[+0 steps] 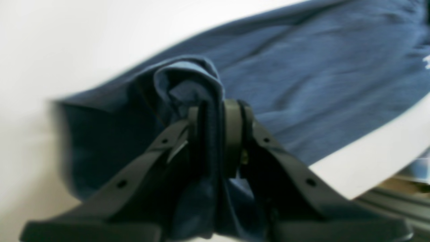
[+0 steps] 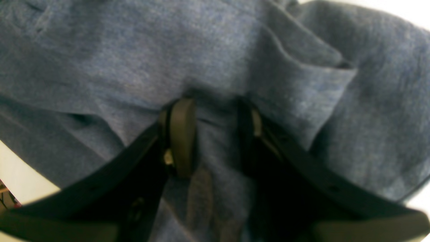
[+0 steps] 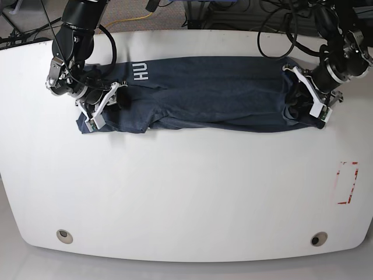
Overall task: Fold the T-shirt properly
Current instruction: 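Tuck the bundle's end inward with the left gripper, then grasp the strip's end with the left gripper and fold it toward the right gripper, then reposition the right gripper onto the strip's other end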
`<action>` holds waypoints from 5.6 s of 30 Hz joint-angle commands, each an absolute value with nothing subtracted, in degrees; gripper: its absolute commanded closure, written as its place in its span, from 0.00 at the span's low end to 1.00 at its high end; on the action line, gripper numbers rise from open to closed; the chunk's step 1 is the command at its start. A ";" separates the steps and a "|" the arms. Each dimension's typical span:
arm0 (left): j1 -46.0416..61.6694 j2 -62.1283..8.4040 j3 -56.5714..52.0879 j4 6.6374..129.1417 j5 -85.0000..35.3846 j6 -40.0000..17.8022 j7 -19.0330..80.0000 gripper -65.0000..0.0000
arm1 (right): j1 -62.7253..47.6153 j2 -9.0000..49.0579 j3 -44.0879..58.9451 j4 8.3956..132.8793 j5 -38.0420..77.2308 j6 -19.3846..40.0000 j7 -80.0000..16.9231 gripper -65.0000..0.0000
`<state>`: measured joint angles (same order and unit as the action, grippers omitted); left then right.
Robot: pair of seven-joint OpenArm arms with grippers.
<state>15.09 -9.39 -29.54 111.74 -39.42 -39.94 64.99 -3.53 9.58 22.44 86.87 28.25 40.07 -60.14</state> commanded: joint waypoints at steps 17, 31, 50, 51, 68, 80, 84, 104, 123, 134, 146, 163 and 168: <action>16.92 -19.03 -41.80 107.38 -39.87 -40.00 63.87 0.83 | -3.03 10.15 22.55 87.34 27.47 40.00 -60.53 0.70; 11.91 -22.20 -45.49 91.56 -40.48 -40.00 63.87 0.31 | -3.03 10.07 22.55 87.34 27.56 40.00 -60.53 0.70; 5.41 -22.20 -36.70 72.22 -45.32 -40.00 66.42 0.31 | -3.12 9.98 22.55 87.34 28.00 40.00 -60.53 0.70; 5.41 -22.02 -36.53 72.31 -45.32 -40.00 68.18 0.31 | -3.12 9.98 22.55 87.34 28.00 40.00 -60.53 0.70; 5.23 -19.91 -36.79 76.79 -45.05 -40.00 67.30 0.91 | -3.12 8.75 22.90 87.34 27.47 40.00 -60.44 0.70; 13.49 -11.03 -31.69 112.84 -45.23 -40.00 71.52 0.91 | -3.12 8.13 22.64 87.34 27.47 40.00 -60.44 0.70; 12.00 -7.34 -28.00 113.89 -45.23 -40.00 75.65 0.91 | -3.12 8.13 22.64 87.34 27.47 40.00 -60.44 0.70; 4.70 3.82 -13.49 110.73 -35.12 -38.20 76.18 0.77 | -3.38 8.13 22.81 87.34 27.56 40.00 -60.44 0.70; 0.75 3.74 0.75 114.51 -35.56 -22.46 76.35 0.40 | -3.21 8.31 22.90 87.52 28.00 40.00 -60.44 0.70; 3.56 -8.13 -9.98 113.89 -35.38 -26.07 73.80 0.41 | -4.09 8.13 23.08 94.29 28.09 40.00 -60.79 0.69; 7.52 -10.95 -10.24 102.99 -35.12 -30.99 60.88 0.43 | -4.35 10.33 26.07 96.04 45.85 40.00 -62.55 0.31; 7.52 -11.03 -10.24 95.16 -35.12 -30.99 60.18 0.68 | -2.07 17.98 44.00 80.22 49.36 40.00 -67.03 0.10; 7.52 -11.03 -10.24 95.16 -35.12 -30.99 60.18 0.68 | -4.18 15.69 43.82 80.04 49.36 40.00 -67.30 0.11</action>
